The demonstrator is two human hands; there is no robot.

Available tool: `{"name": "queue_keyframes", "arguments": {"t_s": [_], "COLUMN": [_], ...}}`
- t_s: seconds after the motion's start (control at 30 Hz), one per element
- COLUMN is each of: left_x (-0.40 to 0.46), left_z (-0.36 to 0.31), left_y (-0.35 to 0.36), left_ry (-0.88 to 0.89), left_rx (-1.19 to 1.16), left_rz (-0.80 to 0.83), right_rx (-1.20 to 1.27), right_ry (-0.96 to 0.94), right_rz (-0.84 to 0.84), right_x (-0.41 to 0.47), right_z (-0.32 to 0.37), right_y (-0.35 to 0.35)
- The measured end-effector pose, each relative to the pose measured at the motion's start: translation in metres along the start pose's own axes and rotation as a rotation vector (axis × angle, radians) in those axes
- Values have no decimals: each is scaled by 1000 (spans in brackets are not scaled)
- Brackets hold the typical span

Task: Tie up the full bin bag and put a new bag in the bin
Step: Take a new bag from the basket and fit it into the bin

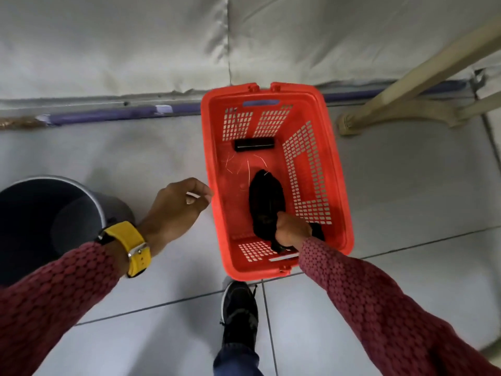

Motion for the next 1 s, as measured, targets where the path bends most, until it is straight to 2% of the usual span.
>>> {"name": "queue_keyframes", "arguments": {"t_s": [0.07,0.17,0.23,0.27,0.33,0.37,0.43,0.5,0.57,0.63,0.73,0.9,0.97,1.0], "left_x": [5,9,8,6,-2,-7,-21,-37,-47,-44,-40,-48,-52,-59], "left_z": [-7,-16,-22,-26,-38,-44,-53,-56,-45,-15,63,164,177,181], "left_y": [-1,-12,-22,-26,-40,-41,-61,-85,-114,-152,-216,-256,-264,-270], "left_ry": [8,29,60,73,82,69,9,-2,-15,-23,-125,-249,-244,-242], "left_rx": [26,69,93,85,7,-64,-281,-419,-439,-287,54,403,380,248], "left_rz": [-1,0,39,78,223,322,483,601,601,436,186,287,114,-3], "right_rx": [209,760,1180,1307,1372,1381,1503,1503,1425,1327,1368,1047,1044,1045], "right_ry": [-73,-92,-54,-26,-43,-71,-200,-314,-369,-357,-348,-361,-350,-333], "right_rz": [9,73,249,346,414,380,469,498,601,676,674,475,470,462], "right_x": [-1,-20,-36,-47,-65,-74,-100,-131,-147,-153,-171,-195,-204,-205], "right_z": [2,10,12,11,19,21,58,101,134,165,231,332,356,370], "right_y": [-21,-71,-99,-109,-133,-142,-161,-177,-176,-163,-129,-67,-46,-33]}}
Point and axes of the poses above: each hand's wrist, its own x-axis towards the middle knuckle, its own y-axis out of the palm, z = x × y, the point moved 4 cm from there along x, towards the middle knuckle, and after that the axes turned 5 degrees about y, right-handed, at the moved point
